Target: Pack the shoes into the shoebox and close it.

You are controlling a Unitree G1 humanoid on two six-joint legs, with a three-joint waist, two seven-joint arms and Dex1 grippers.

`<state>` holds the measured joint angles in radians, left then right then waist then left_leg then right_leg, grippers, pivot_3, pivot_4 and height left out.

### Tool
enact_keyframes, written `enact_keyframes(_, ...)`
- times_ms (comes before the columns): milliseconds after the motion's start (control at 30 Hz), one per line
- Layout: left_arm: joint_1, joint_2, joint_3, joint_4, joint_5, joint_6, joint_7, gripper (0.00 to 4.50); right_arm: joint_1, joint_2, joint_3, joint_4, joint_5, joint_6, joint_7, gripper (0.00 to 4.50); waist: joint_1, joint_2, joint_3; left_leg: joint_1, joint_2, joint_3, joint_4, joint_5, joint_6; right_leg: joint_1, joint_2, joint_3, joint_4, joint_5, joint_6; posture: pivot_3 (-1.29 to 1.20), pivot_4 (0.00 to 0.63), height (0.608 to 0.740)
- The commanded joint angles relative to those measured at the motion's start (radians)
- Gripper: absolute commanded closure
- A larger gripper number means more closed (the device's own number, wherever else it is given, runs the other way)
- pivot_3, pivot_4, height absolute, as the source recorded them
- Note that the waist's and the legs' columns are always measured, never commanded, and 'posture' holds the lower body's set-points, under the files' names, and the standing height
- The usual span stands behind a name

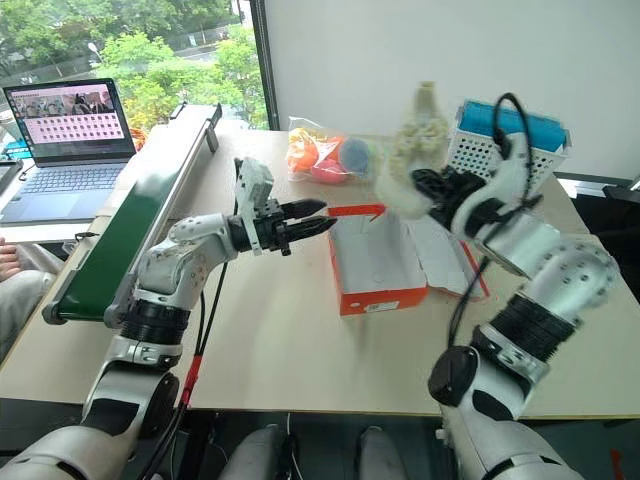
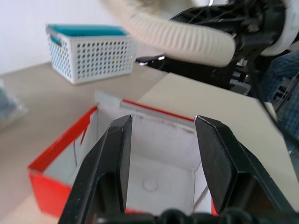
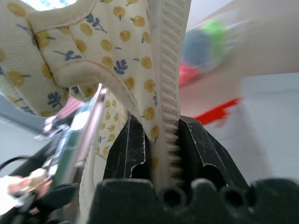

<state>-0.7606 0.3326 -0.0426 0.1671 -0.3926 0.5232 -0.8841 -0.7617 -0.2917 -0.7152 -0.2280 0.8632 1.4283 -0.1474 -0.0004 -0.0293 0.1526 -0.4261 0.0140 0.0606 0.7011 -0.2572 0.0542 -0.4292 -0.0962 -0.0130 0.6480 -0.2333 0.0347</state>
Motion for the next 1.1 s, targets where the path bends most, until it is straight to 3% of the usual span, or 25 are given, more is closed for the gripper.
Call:
enact_keyframes(33, 0.013, 0.025, 0.026, -0.069, 0.001, -0.008, 0.029, 2.24, 0.098, -0.036, 0.159, -0.162, -0.051, 0.015, -0.005, 3.94, -0.012, 0.001, 0.000, 0.001, 0.000, 0.000, 0.000, 0.000, 0.000, 0.000, 0.000, 0.001, 0.000, 0.000, 0.000, 0.00, 0.150, 0.705)
enact_keyframes(267, 0.031, 0.026, 0.021, -0.098, -0.004, 0.002, 0.058, 2.24, 0.196, -0.028, 0.323, -0.146, -0.182, -0.088, 0.017, 3.94, -0.015, 0.001, 0.000, 0.002, 0.000, 0.001, 0.000, 0.000, -0.001, 0.000, 0.001, 0.002, -0.001, 0.000, 0.000, 0.00, 0.150, 0.705)
enact_keyframes(700, 0.097, 0.044, -0.037, -0.188, -0.003, 0.018, 0.026, 2.24, 0.075, -0.175, 0.711, 0.255, -0.532, -0.390, 0.201, 3.94, -0.015, 0.001, 0.000, 0.003, 0.000, 0.001, 0.000, 0.000, 0.000, 0.000, 0.001, 0.002, -0.002, 0.000, 0.000, 0.00, 0.150, 0.705)
enact_keyframes(933, 0.128, 0.090, -0.075, -0.191, 0.030, -0.022, -0.016, 2.24, 0.031, -0.139, 0.763, 0.391, -0.612, -0.467, 0.273, 3.94, -0.019, 0.001, 0.000, 0.003, 0.001, 0.001, 0.000, 0.000, -0.001, 0.001, 0.001, 0.003, -0.002, 0.000, 0.000, 0.00, 0.150, 0.705)
enact_keyframes(1100, 0.134, 0.088, -0.077, -0.189, 0.044, -0.036, -0.012, 2.24, 0.008, -0.078, 0.729, 0.438, -0.619, -0.482, 0.285, 3.94, -0.025, 0.001, 0.000, 0.005, 0.001, 0.001, 0.000, 0.000, -0.001, 0.002, 0.001, 0.003, -0.002, 0.000, 0.000, 0.00, 0.150, 0.705)
